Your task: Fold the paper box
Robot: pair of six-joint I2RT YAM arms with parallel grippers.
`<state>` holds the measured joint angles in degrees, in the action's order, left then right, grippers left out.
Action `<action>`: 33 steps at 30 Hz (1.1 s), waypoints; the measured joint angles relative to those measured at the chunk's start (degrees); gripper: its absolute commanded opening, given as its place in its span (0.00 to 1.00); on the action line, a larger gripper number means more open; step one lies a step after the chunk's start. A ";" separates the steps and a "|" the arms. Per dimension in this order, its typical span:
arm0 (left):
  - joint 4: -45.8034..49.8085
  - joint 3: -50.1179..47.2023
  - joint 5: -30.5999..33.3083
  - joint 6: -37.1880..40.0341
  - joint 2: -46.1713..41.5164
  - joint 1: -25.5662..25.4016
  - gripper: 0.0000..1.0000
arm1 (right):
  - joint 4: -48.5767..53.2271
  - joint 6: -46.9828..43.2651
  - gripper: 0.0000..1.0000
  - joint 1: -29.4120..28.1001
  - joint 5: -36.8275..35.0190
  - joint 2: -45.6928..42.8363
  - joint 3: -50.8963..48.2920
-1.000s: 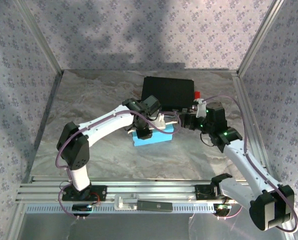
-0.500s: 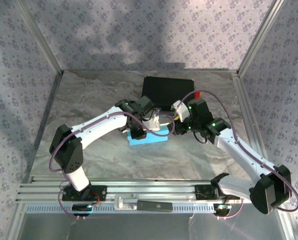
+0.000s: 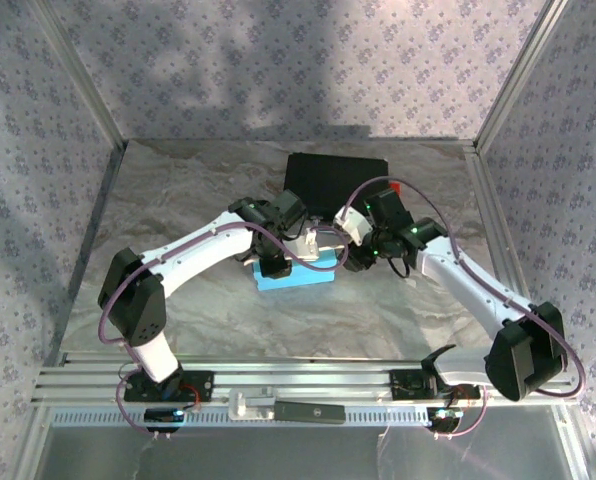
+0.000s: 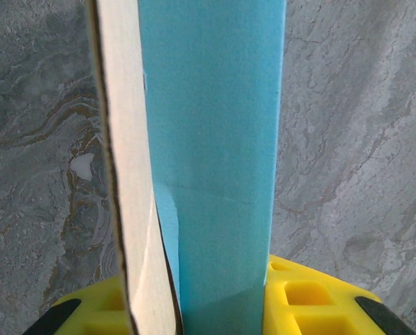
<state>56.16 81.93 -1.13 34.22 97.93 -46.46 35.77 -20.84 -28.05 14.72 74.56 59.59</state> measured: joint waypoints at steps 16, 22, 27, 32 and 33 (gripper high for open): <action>-0.02 0.02 -0.79 0.28 0.07 0.39 0.27 | -0.81 -5.64 0.33 1.20 5.73 3.34 1.95; 0.59 0.92 -0.81 0.26 0.81 0.52 0.27 | -0.74 -5.55 0.27 1.20 7.17 3.34 3.37; 0.79 1.05 -1.01 0.24 0.85 0.70 0.27 | -0.39 -5.53 0.32 1.18 7.17 3.34 3.54; 0.79 1.05 -1.01 0.24 0.85 0.72 0.27 | -0.44 -5.42 0.44 1.14 5.40 3.39 3.54; 0.79 1.05 -1.01 0.24 0.85 0.70 0.27 | -0.50 -5.53 0.44 1.14 4.92 3.50 3.54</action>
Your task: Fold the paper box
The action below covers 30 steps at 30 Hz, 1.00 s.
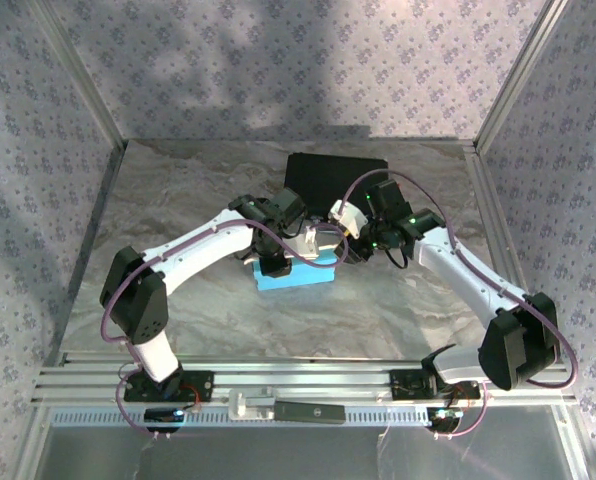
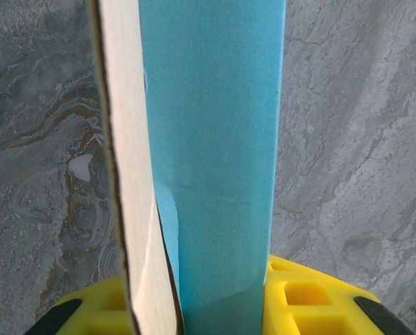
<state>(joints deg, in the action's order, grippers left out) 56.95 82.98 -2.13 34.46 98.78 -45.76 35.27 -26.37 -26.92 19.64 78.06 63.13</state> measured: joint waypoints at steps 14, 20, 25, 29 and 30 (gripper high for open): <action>0.00 0.02 -0.02 0.00 0.02 0.00 0.27 | -0.28 -0.07 0.26 0.00 -0.74 4.02 0.11; 0.39 0.55 0.00 -0.04 0.44 0.02 0.26 | -0.26 0.13 0.24 -0.24 -0.42 3.72 0.57; 0.81 0.98 0.00 -0.28 0.74 0.02 0.26 | 0.17 1.01 0.14 -0.50 0.61 2.69 0.87; 1.01 1.09 0.00 -0.61 0.83 0.02 0.26 | 0.55 1.64 0.10 -0.79 0.98 2.69 0.92; 1.09 1.18 0.00 -0.63 0.87 0.02 0.26 | 0.57 1.77 0.10 -0.87 0.94 2.69 0.92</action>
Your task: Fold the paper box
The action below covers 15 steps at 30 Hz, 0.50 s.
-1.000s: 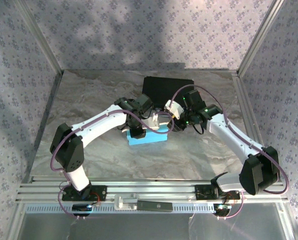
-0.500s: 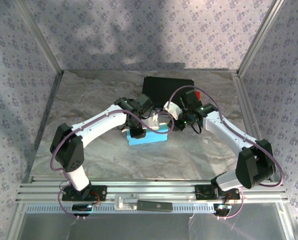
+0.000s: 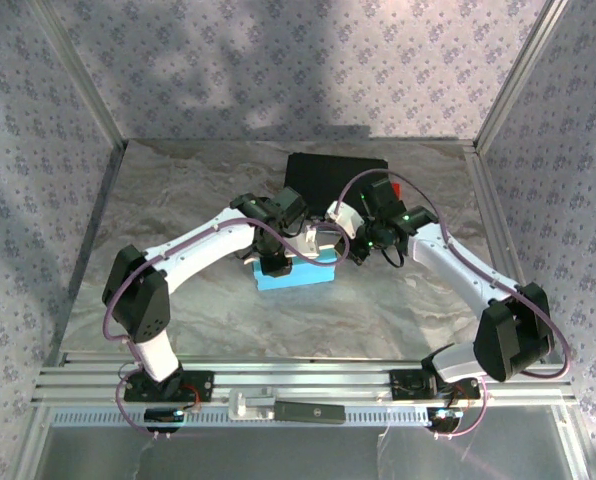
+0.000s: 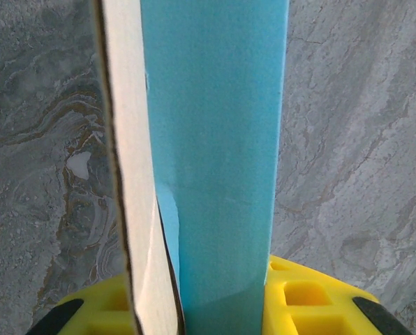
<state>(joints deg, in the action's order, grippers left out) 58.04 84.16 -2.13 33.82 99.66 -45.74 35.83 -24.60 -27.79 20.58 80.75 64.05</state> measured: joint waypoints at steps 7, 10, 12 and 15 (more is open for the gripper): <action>0.31 0.35 0.02 -0.20 0.28 0.00 0.26 | -0.07 2.32 0.06 -0.24 -0.44 0.00 0.07; 0.57 0.63 0.04 -0.46 0.52 0.00 0.26 | 0.02 4.24 0.04 -0.61 -1.11 0.02 0.31; 0.90 0.98 0.02 -0.66 0.74 0.00 0.27 | 0.04 5.77 0.04 -1.11 -1.99 0.02 0.39; 1.40 1.31 0.04 -0.87 0.96 0.00 0.27 | -0.13 7.80 0.05 -2.16 -3.65 0.00 0.39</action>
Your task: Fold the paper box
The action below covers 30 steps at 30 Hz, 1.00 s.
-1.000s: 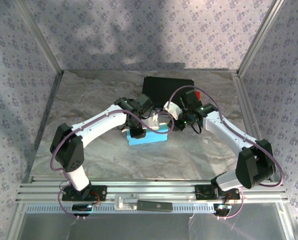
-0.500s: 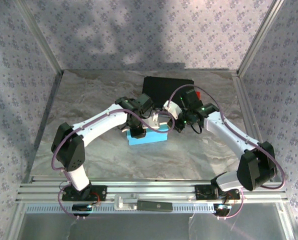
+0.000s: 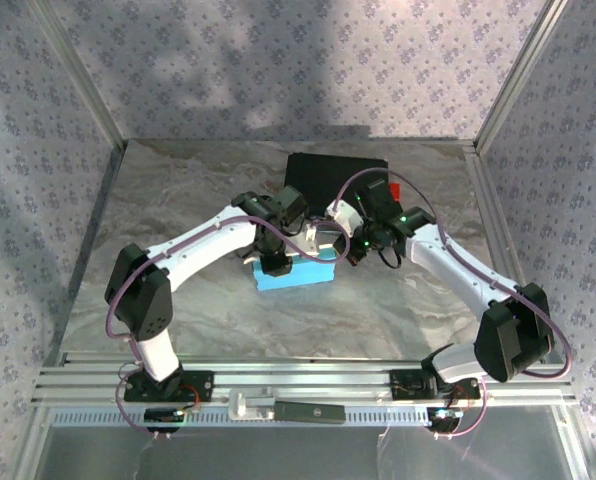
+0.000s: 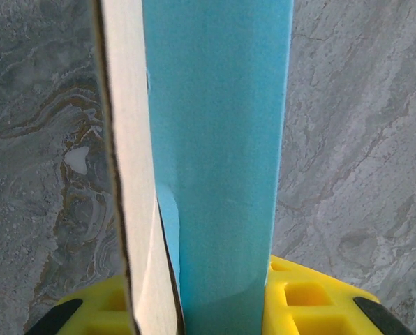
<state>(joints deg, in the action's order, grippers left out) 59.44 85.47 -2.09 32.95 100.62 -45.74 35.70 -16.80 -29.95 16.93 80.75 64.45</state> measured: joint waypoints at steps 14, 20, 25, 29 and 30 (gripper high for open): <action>0.42 0.00 0.22 -0.70 0.00 0.37 0.35 | -0.96 6.16 0.00 -2.89 -5.42 -0.24 0.00; 0.48 -0.09 0.20 -1.99 0.57 0.35 0.36 | -1.09 11.19 0.00 -3.61 -5.20 -0.35 0.00; 0.39 -0.57 0.15 -2.97 0.59 0.35 0.36 | -1.18 16.02 0.00 -4.52 -5.73 -0.42 0.00; 0.46 -0.66 0.20 -3.56 0.59 0.37 0.35 | -1.62 20.48 0.00 -5.90 -8.02 -0.42 0.00; 0.52 -0.66 0.20 -3.72 0.59 0.37 0.35 | -1.75 21.81 0.00 -6.32 -8.83 -0.39 0.00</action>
<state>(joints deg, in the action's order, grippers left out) 59.96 84.82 -1.89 29.23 101.21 -45.36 33.95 5.02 -36.27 8.10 80.36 64.45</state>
